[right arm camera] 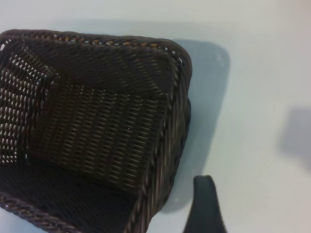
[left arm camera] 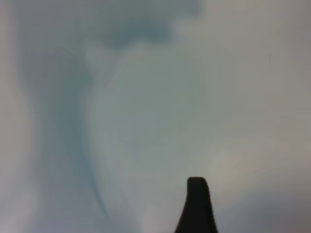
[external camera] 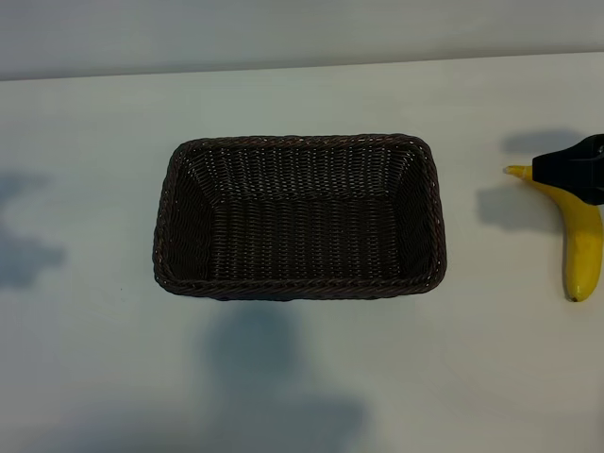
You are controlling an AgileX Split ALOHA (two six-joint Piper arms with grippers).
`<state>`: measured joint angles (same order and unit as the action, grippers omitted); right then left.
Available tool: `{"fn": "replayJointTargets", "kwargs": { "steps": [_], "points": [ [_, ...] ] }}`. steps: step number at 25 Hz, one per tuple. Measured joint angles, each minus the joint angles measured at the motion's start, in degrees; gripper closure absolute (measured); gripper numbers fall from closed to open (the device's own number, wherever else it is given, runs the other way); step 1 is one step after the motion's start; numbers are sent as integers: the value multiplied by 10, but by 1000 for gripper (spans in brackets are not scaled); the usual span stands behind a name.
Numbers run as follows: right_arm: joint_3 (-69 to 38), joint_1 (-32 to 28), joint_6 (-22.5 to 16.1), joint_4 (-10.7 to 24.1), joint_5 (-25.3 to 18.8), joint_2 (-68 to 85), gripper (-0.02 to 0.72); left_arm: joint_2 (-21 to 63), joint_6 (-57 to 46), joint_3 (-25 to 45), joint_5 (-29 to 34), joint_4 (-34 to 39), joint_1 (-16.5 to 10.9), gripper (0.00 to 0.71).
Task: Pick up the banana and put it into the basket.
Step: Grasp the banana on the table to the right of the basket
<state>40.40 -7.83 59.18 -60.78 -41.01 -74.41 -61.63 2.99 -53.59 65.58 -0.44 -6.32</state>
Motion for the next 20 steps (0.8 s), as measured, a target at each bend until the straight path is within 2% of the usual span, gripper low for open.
{"fn": "replayJointTargets", "kwargs": {
  "steps": [6, 11, 20],
  "points": [
    [0, 0, 0, 0, 0, 0, 165, 153, -6, 155, -49, 0, 0, 122],
    [0, 0, 0, 0, 0, 0, 166, 292, -6, 233, -50, 0, 0, 122],
    [0, 0, 0, 0, 0, 0, 193, 468, -7, 247, -53, -1, 0, 123]
  ]
}}
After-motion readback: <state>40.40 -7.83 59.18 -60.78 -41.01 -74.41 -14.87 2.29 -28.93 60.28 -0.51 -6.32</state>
